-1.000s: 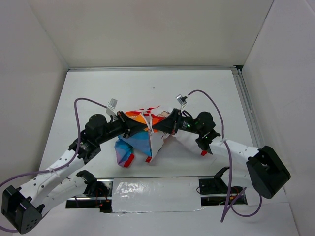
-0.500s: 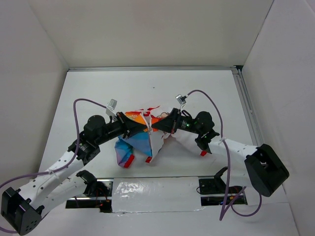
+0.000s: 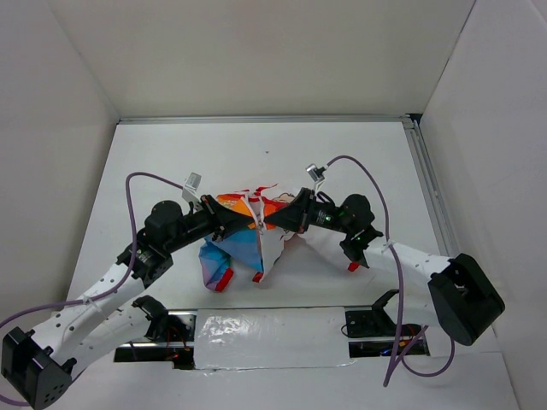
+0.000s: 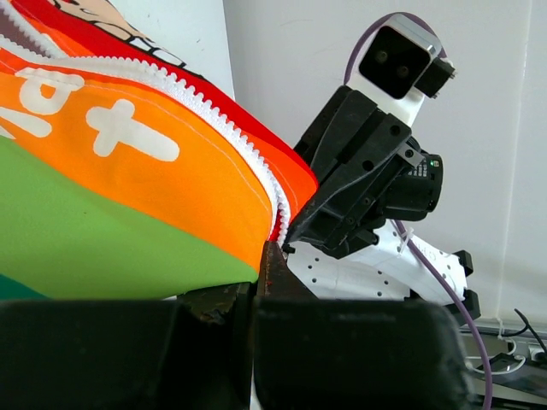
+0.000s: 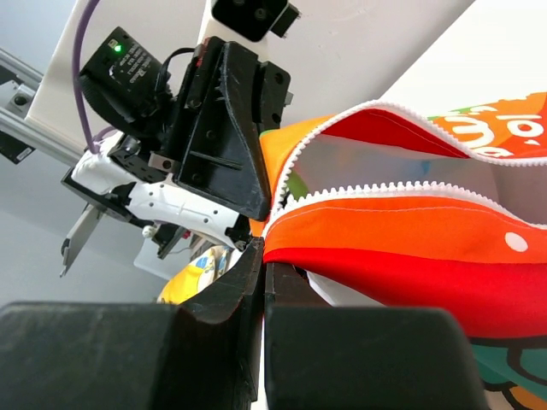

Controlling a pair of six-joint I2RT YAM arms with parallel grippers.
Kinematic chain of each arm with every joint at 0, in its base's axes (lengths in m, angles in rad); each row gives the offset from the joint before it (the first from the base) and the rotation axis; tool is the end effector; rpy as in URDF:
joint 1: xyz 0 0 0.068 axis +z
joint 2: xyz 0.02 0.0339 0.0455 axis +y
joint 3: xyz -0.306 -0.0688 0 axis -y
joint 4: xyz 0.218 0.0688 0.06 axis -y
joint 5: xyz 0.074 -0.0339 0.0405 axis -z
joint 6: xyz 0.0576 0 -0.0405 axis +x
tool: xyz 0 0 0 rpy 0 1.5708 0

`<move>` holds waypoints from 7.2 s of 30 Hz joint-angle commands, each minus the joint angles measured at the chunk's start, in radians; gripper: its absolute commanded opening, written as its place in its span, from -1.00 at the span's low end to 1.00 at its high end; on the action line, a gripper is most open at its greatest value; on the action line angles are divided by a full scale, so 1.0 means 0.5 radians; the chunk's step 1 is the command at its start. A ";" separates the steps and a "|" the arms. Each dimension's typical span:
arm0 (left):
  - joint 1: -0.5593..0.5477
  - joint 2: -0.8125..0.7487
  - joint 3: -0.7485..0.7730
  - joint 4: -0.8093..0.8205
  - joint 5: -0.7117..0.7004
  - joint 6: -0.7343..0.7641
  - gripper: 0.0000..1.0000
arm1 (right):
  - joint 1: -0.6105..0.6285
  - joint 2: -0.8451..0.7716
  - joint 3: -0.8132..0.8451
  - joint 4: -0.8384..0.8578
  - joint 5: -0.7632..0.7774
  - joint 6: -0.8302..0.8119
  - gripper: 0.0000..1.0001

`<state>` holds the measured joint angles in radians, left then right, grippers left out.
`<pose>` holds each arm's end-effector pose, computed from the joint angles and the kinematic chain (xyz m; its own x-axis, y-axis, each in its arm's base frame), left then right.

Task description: Zip up the jacket

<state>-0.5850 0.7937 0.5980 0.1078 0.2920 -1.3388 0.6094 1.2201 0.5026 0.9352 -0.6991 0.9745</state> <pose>0.1239 -0.1020 0.3368 -0.7642 -0.6118 -0.2044 0.1053 0.1943 -0.9753 0.1706 0.1643 0.3283 -0.6894 0.2912 -0.6633 -0.6819 0.0482 0.7298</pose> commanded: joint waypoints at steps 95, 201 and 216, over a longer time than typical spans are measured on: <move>0.010 -0.096 0.013 0.321 -0.004 -0.262 -1.00 | -0.007 -0.265 -0.051 0.195 0.036 -0.255 -1.00; 0.013 0.376 0.050 0.809 0.588 -0.332 -1.00 | -0.105 -0.176 -0.063 0.765 0.153 0.330 -1.00; 0.013 0.297 0.050 0.772 0.579 -0.268 -1.00 | -0.105 -0.339 -0.125 0.275 0.312 0.046 -1.00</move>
<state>-0.5728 0.9840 0.6155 0.4591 0.5549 -1.4952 0.5583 1.0946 0.4480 1.1023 -0.6250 1.0691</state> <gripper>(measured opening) 0.108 0.013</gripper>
